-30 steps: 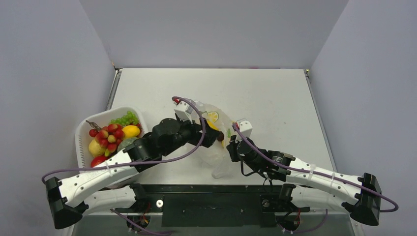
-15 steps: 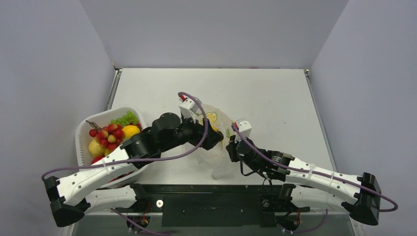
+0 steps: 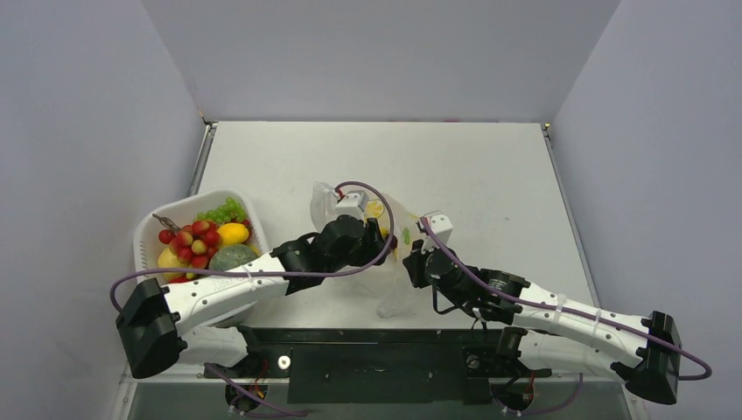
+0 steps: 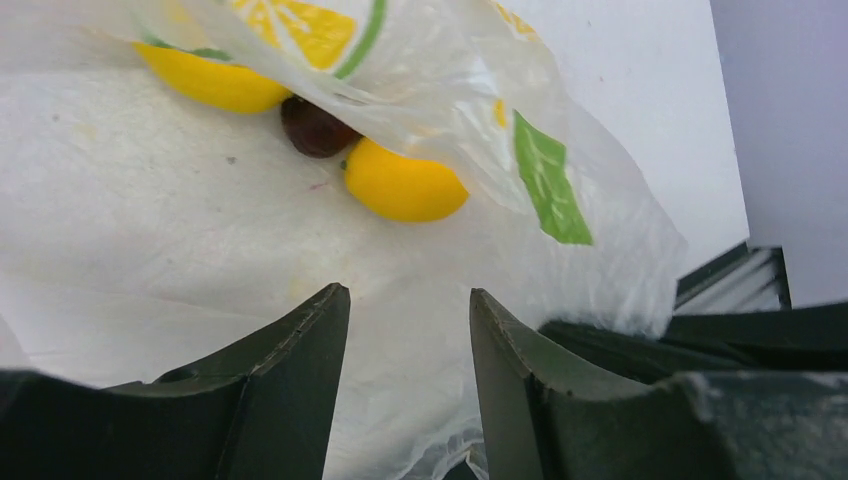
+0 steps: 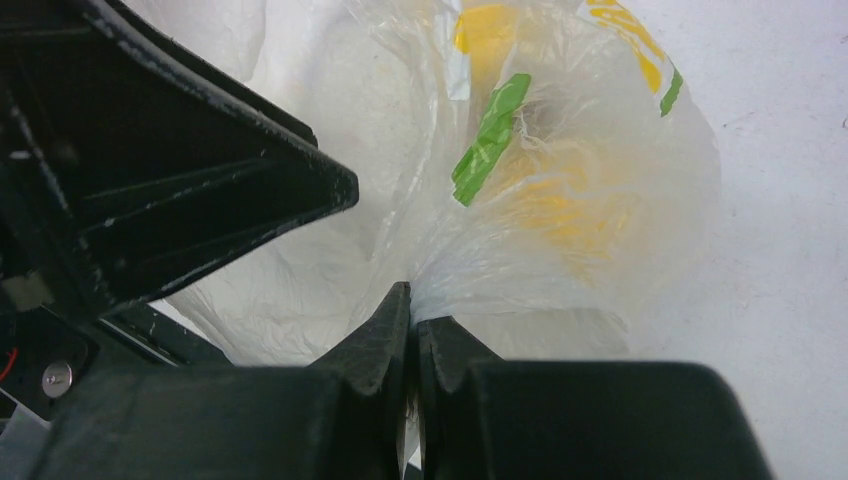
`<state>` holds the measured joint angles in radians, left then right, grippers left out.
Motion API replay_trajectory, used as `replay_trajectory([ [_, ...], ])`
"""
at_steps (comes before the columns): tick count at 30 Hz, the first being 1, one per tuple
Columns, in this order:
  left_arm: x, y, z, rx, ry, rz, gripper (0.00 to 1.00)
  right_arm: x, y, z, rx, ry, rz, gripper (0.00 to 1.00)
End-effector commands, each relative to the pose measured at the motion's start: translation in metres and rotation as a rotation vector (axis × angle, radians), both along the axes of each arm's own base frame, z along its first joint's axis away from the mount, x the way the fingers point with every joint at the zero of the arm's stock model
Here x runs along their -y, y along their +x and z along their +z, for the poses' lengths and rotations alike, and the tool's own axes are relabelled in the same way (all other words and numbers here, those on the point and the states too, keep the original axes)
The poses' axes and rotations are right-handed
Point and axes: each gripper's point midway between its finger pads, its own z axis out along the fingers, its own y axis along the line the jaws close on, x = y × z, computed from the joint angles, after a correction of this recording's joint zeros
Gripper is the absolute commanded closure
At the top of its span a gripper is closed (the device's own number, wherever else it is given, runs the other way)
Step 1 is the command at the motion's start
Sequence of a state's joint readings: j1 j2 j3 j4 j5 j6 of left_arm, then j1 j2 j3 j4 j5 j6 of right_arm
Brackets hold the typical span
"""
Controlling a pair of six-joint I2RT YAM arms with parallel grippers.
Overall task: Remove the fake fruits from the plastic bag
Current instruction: Take out the fake fruit from the plastic bag.
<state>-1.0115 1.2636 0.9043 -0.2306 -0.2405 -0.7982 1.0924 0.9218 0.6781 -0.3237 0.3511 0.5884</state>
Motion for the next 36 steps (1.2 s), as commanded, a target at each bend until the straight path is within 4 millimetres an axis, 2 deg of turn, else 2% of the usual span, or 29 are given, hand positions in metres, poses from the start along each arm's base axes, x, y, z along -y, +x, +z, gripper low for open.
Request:
replay_trajectory([
  [1, -0.010, 0.034, 0.014, 0.064, -0.098, 0.219, 0.55, 0.003, 0.005, 0.009, 0.028, 0.033, -0.030, 1.00],
  [4, -0.020, 0.047, 0.004, 0.056, -0.090, 0.303, 0.52, 0.003, 0.006, 0.008, 0.031, 0.028, -0.030, 1.00],
  [9, -0.025, 0.066, -0.022, -0.014, -0.098, 0.388, 0.51, 0.002, 0.006, 0.008, 0.031, 0.029, -0.028, 1.00],
  [13, -0.027, 0.077, -0.034, -0.034, -0.125, 0.446, 0.49, 0.003, 0.006, 0.007, 0.031, 0.024, -0.028, 1.00],
  [15, -0.028, 0.083, -0.036, -0.031, -0.136, 0.467, 0.43, 0.003, 0.005, 0.008, 0.030, 0.027, -0.026, 1.00],
  [16, -0.029, 0.084, -0.037, -0.029, -0.137, 0.477, 0.36, 0.003, 0.005, 0.008, 0.030, 0.028, -0.026, 1.00],
  [19, -0.027, 0.094, -0.037, -0.021, -0.158, 0.502, 0.26, 0.003, 0.006, 0.007, 0.033, 0.025, -0.027, 1.00],
  [23, -0.027, 0.101, -0.043, -0.033, -0.180, 0.537, 0.22, 0.002, 0.006, 0.008, 0.032, 0.024, -0.022, 1.00],
  [28, -0.032, 0.104, -0.041, -0.009, -0.199, 0.566, 0.22, 0.003, 0.007, 0.009, 0.036, -0.007, -0.022, 1.00],
  [31, -0.033, 0.102, -0.040, -0.003, -0.201, 0.546, 0.21, 0.014, 0.014, 0.014, 0.037, -0.048, -0.071, 0.87],
  [32, -0.032, 0.101, -0.041, -0.011, -0.203, 0.533, 0.21, 0.016, 0.016, 0.020, 0.040, -0.054, -0.083, 0.77],
  [33, -0.031, 0.101, -0.041, -0.013, -0.203, 0.526, 0.21, 0.019, 0.020, 0.023, 0.040, -0.052, -0.096, 0.72],
  [36, -0.029, 0.098, -0.046, -0.028, -0.200, 0.508, 0.21, 0.013, 0.025, 0.048, 0.048, 0.000, -0.062, 0.54],
])
